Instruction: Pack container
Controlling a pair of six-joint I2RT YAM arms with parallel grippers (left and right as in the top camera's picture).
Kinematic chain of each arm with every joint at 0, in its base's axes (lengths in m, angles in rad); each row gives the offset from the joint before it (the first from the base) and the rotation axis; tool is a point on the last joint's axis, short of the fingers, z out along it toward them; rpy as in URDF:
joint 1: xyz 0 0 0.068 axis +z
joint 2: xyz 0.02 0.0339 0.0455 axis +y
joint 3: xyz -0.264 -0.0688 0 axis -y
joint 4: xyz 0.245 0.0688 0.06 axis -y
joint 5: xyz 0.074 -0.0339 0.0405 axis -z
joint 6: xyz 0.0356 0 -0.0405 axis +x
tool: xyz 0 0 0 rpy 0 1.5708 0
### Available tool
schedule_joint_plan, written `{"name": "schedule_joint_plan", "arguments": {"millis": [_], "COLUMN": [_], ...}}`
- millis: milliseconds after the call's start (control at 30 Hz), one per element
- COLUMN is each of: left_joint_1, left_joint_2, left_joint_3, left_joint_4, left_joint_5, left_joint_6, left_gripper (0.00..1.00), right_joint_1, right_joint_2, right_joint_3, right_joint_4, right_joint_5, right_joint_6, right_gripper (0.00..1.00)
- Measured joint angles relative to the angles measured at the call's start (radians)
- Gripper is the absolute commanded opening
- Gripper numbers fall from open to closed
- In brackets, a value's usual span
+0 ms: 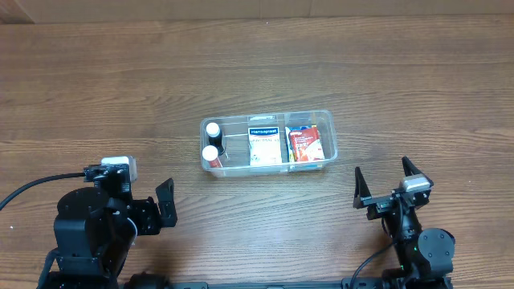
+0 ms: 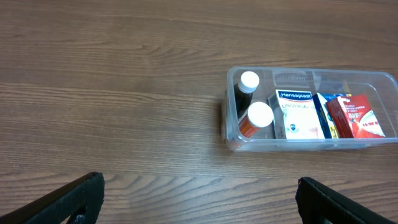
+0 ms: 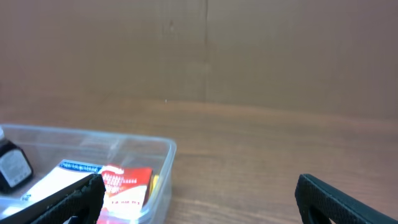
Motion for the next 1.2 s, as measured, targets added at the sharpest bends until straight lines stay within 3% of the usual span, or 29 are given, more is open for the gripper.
{"name": "schedule_joint_plan", "arguments": {"millis": [1033,1200], "left_joint_1": [0.000,0.000], "left_joint_2": [-0.001,-0.113], "left_joint_3": [0.000,-0.105], "left_joint_4": [-0.024,-0.012], "left_joint_5": [-0.007,-0.022], "left_joint_6": [0.004,0.006], "left_gripper": [1.00,1.00], "right_joint_1": [-0.005,-0.005], "right_joint_2": [0.000,0.000], "right_joint_3": [-0.033,-0.033], "right_joint_4": [-0.031,-0.030], "right_joint_5": [-0.018,-0.018], "right_joint_6": [0.000,0.000], "right_gripper": [1.00,1.00]}}
